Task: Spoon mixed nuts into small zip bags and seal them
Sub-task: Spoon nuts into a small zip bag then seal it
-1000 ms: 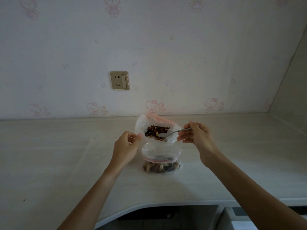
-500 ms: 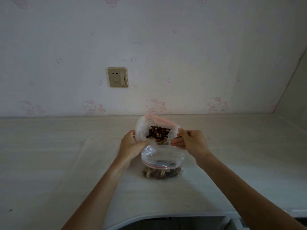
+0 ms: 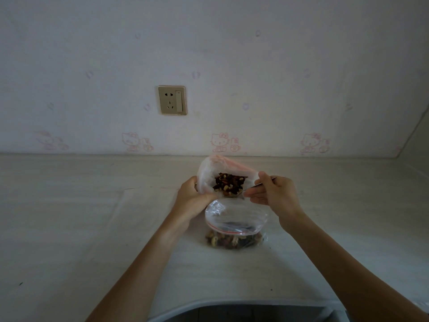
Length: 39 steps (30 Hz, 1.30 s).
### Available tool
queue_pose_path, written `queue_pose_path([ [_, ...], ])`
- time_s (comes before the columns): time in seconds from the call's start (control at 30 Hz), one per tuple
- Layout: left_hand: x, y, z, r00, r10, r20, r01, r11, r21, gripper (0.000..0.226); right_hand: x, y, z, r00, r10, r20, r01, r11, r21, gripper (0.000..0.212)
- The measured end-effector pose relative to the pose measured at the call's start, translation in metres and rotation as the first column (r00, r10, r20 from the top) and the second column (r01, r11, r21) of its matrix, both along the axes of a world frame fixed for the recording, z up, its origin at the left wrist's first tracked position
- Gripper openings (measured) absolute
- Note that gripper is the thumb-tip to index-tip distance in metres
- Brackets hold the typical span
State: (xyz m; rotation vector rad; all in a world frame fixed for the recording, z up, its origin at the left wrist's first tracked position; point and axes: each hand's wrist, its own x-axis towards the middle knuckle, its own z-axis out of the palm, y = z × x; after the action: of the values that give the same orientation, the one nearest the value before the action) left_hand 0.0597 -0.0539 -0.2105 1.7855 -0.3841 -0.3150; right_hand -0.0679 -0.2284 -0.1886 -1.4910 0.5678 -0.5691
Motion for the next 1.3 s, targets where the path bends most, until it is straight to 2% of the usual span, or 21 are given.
queue_pose_path([
  [0.1,-0.001,-0.001,0.001,1.0,0.003,0.001,-0.003,1.0,-0.003,0.046,0.001,0.003,-0.001,1.0,0.02,-0.016,-0.02,0.999,0.025,0.033],
  [0.27,-0.002,0.001,0.002,1.0,-0.004,-0.005,0.003,1.0,-0.017,0.047,0.006,0.003,-0.005,0.998,-0.053,0.012,0.052,0.996,0.079,0.028],
  [0.6,-0.005,-0.001,0.003,1.0,-0.016,0.026,0.017,1.0,-0.017,0.035,0.011,0.007,-0.008,0.997,-0.066,-0.039,0.067,0.997,0.027,0.028],
  [0.77,-0.002,-0.001,0.001,0.997,-0.006,0.073,0.01,0.998,-0.067,0.012,0.009,0.006,-0.006,0.997,-0.045,-0.067,0.048,0.998,0.044,0.024],
  [1.0,-0.001,-0.002,-0.002,0.983,-0.003,0.184,0.016,0.997,-0.071,0.033,0.008,0.009,-0.006,0.998,-0.026,-0.055,0.031,0.996,0.085,0.019],
  [1.2,-0.001,-0.001,0.0,0.986,0.047,0.163,-0.021,0.988,-0.156,0.036,0.001,0.007,-0.002,0.998,-0.043,-0.047,0.047,0.995,0.091,0.027],
  [1.3,-0.001,-0.001,0.001,0.982,0.058,0.177,-0.033,0.989,-0.145,0.036,-0.003,0.003,-0.001,0.997,-0.058,-0.058,0.061,0.996,0.061,0.027],
])
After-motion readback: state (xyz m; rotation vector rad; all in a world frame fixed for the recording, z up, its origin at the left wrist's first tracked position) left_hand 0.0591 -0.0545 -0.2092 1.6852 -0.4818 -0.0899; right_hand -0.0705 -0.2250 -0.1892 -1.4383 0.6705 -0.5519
